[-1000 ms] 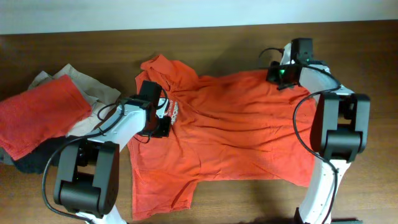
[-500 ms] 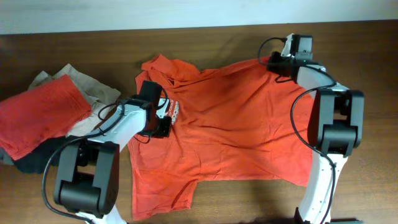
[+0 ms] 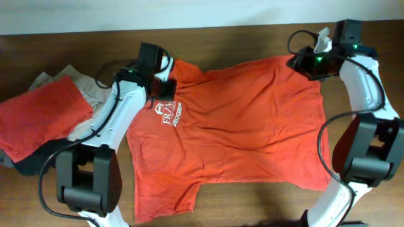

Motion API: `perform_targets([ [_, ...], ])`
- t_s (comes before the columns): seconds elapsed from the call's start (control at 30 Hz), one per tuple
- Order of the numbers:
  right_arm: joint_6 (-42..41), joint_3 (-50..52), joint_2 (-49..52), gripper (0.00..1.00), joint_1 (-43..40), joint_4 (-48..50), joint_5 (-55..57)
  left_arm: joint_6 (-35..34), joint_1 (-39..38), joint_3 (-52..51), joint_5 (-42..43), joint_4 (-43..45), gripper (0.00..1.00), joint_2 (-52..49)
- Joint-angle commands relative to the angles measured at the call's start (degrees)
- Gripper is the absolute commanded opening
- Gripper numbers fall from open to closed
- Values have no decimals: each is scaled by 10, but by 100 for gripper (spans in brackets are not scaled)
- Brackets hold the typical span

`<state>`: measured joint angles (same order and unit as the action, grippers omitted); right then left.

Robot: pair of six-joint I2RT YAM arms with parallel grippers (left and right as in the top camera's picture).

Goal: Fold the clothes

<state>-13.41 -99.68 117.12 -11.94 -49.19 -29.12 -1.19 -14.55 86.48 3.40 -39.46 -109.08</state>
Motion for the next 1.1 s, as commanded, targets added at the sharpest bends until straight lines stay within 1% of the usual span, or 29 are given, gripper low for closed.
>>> perform_targets([
  [0.0,26,7,10,44,23,-51,5,11,4,3,-21,26,45,-14],
  [0.1,27,17,10,44,38,-78,20,11,3,3,-4,47,46,-45],
  [0.23,47,20,10,60,64,-84,19,10,3,3,31,85,50,-89],
  [0.33,47,20,10,63,77,-89,20,6,3,3,46,114,54,-105],
  [0.43,46,20,10,63,86,-96,22,4,3,3,54,139,57,-118],
  [0.73,51,20,10,63,95,-120,55,3,3,3,54,197,58,-135],
  [0.97,51,20,10,63,94,-121,66,-10,3,3,56,206,58,-151],
  [1.03,50,20,10,62,93,-121,76,-12,3,3,68,212,56,-157],
  [1.07,50,20,10,62,93,-122,80,-13,3,3,72,214,51,-161],
])
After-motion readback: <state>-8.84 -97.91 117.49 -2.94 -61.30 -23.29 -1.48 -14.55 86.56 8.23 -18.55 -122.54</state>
